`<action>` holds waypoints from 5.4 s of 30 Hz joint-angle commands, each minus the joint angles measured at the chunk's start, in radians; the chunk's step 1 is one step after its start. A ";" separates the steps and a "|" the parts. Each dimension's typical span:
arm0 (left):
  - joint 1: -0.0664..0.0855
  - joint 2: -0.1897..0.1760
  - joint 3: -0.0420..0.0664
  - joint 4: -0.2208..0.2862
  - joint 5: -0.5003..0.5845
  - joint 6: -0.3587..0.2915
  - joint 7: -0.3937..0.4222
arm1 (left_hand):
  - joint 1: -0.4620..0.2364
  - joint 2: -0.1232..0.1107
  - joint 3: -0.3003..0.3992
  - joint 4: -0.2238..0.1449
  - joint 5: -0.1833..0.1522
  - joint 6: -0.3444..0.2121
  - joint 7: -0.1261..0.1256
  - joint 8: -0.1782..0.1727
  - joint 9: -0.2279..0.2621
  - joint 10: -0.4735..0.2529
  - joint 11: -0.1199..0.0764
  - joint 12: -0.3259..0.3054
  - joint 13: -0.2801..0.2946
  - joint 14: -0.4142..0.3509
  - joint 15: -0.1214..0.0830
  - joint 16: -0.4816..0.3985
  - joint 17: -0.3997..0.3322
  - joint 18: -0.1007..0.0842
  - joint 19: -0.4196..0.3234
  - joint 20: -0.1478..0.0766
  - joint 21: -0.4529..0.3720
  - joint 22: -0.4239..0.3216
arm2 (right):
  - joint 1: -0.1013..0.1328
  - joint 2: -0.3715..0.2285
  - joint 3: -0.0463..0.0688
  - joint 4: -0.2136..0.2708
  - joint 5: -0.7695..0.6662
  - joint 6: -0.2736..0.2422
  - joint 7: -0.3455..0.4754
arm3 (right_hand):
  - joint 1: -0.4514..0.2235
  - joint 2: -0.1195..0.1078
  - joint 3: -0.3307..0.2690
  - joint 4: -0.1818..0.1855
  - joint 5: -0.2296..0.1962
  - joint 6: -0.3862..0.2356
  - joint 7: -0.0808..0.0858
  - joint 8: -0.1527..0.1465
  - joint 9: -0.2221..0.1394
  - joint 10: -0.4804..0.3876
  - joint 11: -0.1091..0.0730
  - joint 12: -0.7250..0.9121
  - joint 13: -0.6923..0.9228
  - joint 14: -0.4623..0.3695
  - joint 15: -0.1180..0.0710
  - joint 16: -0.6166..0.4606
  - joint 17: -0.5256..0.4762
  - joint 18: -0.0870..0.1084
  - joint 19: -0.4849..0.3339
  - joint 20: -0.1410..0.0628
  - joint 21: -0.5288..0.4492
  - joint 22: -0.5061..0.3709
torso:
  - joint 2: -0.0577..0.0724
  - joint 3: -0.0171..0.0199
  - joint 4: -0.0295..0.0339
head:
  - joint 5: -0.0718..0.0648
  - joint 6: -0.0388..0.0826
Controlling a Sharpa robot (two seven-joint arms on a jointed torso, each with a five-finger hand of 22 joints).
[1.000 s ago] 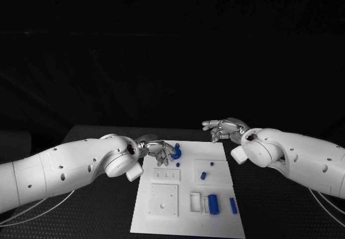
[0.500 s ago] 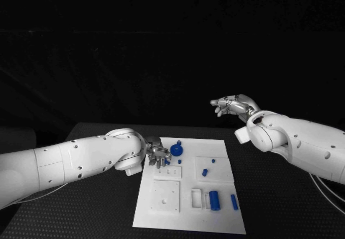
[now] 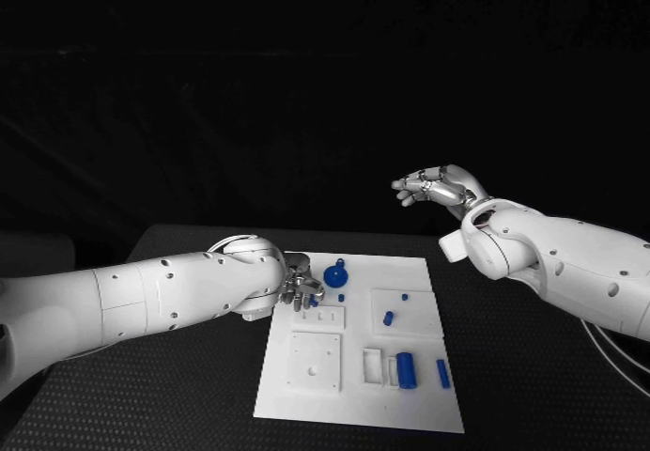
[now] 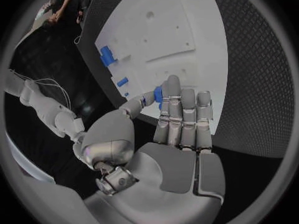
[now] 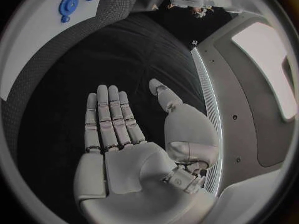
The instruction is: Assemble the parts on the task board
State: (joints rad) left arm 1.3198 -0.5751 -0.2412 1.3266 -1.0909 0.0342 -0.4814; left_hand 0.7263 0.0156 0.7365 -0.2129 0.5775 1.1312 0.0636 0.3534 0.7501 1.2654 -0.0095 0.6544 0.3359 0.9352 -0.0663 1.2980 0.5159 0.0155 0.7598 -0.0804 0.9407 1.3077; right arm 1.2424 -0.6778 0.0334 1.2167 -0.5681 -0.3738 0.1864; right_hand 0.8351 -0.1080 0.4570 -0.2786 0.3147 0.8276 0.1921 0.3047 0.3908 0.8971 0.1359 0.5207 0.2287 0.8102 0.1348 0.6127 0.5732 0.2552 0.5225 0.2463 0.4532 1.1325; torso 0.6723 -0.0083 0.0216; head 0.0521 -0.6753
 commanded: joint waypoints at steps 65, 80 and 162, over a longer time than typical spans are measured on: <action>-0.095 0.047 0.002 -0.046 -0.040 -0.145 0.024 | 0.016 0.007 0.129 -0.077 -0.045 0.025 -0.025 -0.011 0.015 0.040 -0.037 0.010 0.012 0.016 -0.013 0.012 -0.005 0.017 0.027 -0.092 0.002 0.011 | 0.001 0.006 0.001 0.037 -0.076 -0.006 0.014 | 0.039 0.012 0.038 0.010 0.005 0.012 0.001 0.019 -0.018 0.117 0.009 -0.184 -0.161 0.045 0.016 -0.104 -0.156 -0.010 -0.026 0.016 -0.032 0.015 | 0.000 -0.0012 0.0000 | -0.007 -0.018; -0.110 0.039 0.002 -0.041 -0.056 -0.174 0.027 | 0.016 0.006 0.130 -0.077 -0.048 0.024 -0.025 -0.013 0.016 0.039 -0.037 0.010 0.013 0.016 -0.013 0.012 -0.005 0.016 0.028 -0.093 0.002 0.011 | 0.001 0.002 0.001 0.039 -0.075 -0.007 0.014 | 0.041 0.013 0.039 0.010 0.005 0.014 0.001 0.019 -0.018 0.120 0.008 -0.186 -0.161 0.046 0.017 -0.105 -0.158 -0.010 -0.026 0.016 -0.033 0.016 | 0.000 -0.0022 0.0009 | -0.008 -0.022; -0.113 0.072 0.003 -0.097 -0.079 -0.055 0.006 | 0.065 0.012 0.114 0.012 -0.478 0.033 -0.030 -0.035 0.057 0.077 -0.057 0.047 0.055 0.056 -0.040 0.043 0.001 0.014 0.073 -0.118 0.011 0.018 | 0.000 0.003 0.001 0.034 -0.074 0.001 0.009 | 0.049 0.017 0.051 0.014 0.059 0.017 0.001 0.021 -0.023 0.136 0.008 -0.211 -0.161 0.048 0.018 -0.107 -0.172 -0.008 -0.029 0.020 -0.038 0.022 | 0.000 -0.0019 0.0003 | -0.003 -0.021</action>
State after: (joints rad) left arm 1.2099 -0.5058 -0.2358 1.2344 -1.1667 -0.0545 -0.4667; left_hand 0.7682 0.0114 0.7978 -0.1517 0.1052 1.1696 0.0350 0.3235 0.8054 1.3475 -0.0664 0.6972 0.3895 0.9864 -0.1033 1.3367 0.5179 0.0155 0.8242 -0.0983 0.9486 1.3073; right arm 1.2426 -0.6752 0.0333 1.2500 -0.6412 -0.3812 0.1899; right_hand 0.8745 -0.0921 0.5027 -0.2635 0.3680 0.8381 0.1919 0.3184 0.3688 1.0277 0.1410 0.3163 0.0687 0.8504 0.1516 0.5091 0.4028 0.2403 0.4965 0.2623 0.4218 1.1530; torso 0.6730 -0.0100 0.0216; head 0.0481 -0.6950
